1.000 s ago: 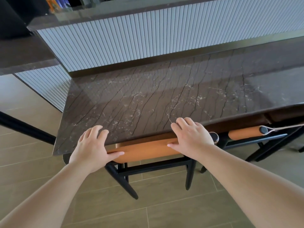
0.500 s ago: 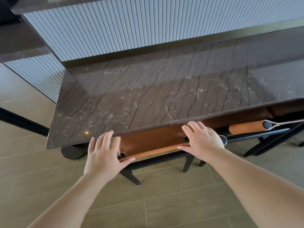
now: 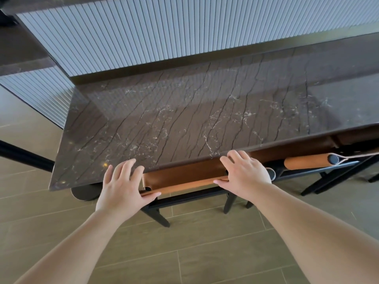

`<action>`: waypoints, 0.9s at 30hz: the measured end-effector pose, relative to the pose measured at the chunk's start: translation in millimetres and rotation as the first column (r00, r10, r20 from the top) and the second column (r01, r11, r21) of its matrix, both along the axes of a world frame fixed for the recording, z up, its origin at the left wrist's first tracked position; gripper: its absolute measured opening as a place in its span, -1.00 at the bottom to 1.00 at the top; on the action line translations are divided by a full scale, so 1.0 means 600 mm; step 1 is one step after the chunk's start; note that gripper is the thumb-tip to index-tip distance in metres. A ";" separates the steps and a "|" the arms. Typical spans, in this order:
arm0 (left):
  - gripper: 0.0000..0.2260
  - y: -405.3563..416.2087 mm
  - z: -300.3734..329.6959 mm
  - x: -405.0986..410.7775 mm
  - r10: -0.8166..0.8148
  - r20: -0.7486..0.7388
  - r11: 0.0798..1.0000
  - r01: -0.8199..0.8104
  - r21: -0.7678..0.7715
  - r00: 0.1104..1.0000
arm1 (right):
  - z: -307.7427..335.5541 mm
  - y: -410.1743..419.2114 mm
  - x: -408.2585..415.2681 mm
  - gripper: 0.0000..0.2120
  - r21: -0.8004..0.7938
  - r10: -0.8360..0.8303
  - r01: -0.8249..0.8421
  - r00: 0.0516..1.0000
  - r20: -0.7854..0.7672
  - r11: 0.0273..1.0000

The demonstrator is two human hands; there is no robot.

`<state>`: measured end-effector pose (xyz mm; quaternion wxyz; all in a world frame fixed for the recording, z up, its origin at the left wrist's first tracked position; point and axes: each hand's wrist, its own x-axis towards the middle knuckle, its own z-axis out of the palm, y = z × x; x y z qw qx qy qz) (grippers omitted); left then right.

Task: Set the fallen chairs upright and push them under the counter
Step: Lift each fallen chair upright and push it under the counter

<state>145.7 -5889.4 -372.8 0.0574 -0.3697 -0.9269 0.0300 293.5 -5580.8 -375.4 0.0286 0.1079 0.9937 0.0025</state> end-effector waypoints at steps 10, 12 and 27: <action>-0.28 0.007 -0.001 -0.002 -0.013 0.015 1.000 0.012 0.021 1.000 | -0.008 0.004 -0.006 -0.38 0.020 -0.012 0.012 1.000 -0.004 1.000; -0.31 0.008 -0.001 -0.002 -0.021 0.011 0.999 0.021 0.024 1.000 | -0.008 0.004 -0.007 -0.40 0.031 -0.022 0.022 1.000 -0.001 0.999; -0.29 0.026 0.044 0.031 -0.057 0.184 0.960 0.104 -0.260 0.981 | 0.060 -0.085 0.039 -0.29 -0.099 -0.162 0.172 0.982 0.096 0.980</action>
